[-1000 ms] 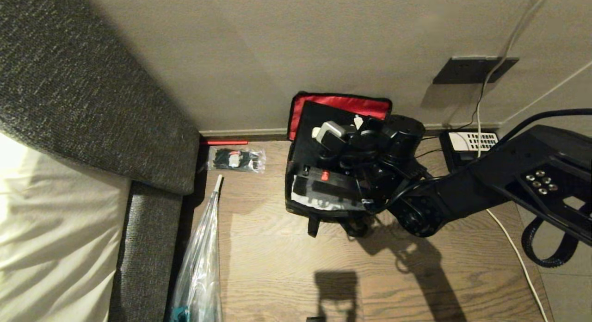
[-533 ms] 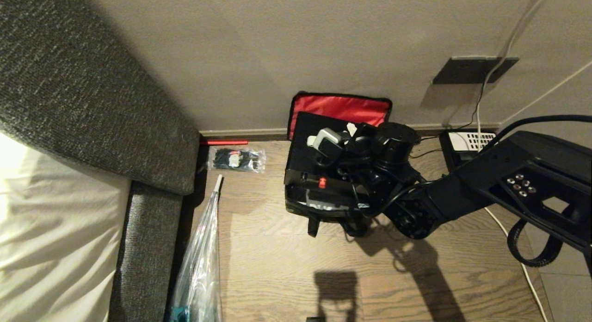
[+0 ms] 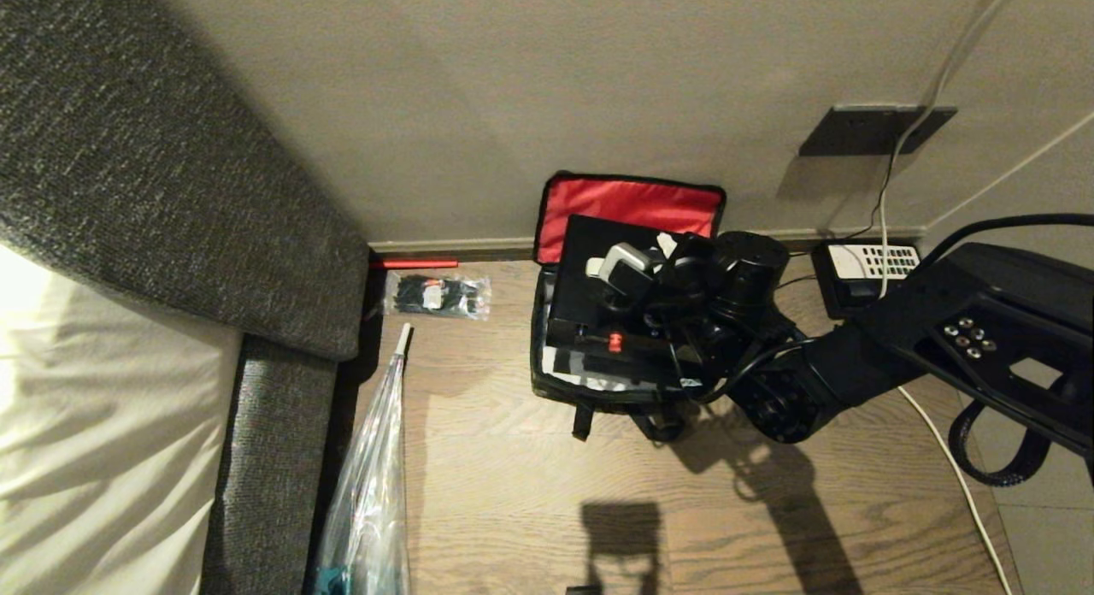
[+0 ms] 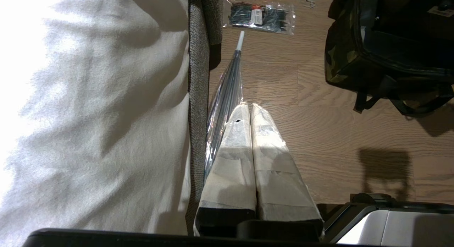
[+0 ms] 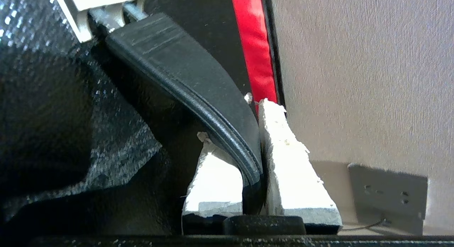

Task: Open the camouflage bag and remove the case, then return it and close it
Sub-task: Place the black box back

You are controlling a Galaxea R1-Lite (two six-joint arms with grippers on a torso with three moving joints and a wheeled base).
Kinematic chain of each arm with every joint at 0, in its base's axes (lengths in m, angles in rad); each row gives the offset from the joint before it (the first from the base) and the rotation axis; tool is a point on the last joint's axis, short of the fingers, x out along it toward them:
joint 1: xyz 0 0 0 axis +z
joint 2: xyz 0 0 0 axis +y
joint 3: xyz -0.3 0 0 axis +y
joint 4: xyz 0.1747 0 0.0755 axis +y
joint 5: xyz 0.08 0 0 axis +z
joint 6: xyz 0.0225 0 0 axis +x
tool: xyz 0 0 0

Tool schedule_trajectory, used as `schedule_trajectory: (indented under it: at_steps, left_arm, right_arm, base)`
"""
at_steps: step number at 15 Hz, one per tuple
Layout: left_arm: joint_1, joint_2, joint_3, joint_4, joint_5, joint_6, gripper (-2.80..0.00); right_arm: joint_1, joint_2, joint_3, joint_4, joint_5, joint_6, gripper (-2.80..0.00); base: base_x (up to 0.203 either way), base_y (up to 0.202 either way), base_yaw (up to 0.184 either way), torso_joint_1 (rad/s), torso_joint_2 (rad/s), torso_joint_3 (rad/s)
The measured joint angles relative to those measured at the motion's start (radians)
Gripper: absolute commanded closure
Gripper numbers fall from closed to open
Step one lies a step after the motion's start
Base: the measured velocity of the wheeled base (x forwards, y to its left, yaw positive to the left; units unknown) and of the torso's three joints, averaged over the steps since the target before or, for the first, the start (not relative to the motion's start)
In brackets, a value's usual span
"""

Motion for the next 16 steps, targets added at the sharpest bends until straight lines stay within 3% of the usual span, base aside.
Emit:
schedule_trajectory:
  at_steps: [16]
  left_arm:
    - [-0.001, 0.005, 0.0, 0.0, 0.001, 0.0, 0.0]
  right_arm:
    - [0.013, 0.042, -0.005, -0.003, 0.0, 0.007, 0.0]
  base:
    - [0.0, 0.0, 0.0, 0.0, 0.0, 0.0]
